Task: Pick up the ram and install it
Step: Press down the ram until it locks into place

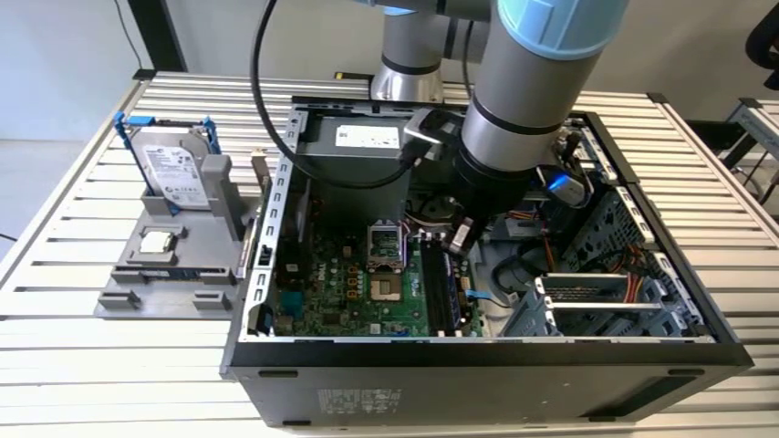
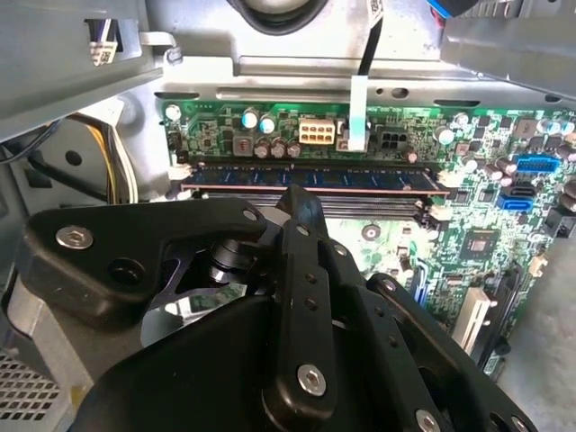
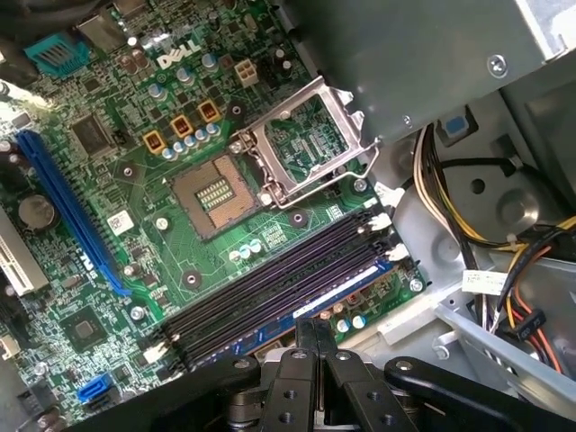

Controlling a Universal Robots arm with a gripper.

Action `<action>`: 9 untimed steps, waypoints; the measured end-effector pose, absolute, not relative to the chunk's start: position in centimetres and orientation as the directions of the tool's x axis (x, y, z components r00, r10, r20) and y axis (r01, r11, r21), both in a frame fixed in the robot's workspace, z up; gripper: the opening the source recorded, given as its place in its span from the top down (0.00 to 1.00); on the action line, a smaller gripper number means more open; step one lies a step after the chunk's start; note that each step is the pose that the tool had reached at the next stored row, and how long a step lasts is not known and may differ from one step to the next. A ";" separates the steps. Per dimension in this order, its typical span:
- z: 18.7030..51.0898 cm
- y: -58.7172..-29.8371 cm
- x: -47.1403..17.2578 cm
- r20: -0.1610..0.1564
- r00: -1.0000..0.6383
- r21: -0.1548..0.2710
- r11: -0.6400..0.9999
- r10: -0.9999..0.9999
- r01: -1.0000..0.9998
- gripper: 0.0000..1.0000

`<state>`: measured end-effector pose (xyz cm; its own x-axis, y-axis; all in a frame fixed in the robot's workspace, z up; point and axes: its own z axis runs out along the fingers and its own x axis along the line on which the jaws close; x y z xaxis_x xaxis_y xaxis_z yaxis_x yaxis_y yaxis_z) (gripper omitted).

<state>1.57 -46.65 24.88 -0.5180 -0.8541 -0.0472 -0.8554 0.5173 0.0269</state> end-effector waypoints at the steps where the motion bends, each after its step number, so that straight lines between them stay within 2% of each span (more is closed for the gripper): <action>1: 24.9 -46.6 1.6 -0.047 -0.515 0.027 0.514 -0.856 -0.857 1.00; 9: 24.9 -46.6 1.6 -0.047 -0.485 0.027 0.485 -0.873 -0.874 1.00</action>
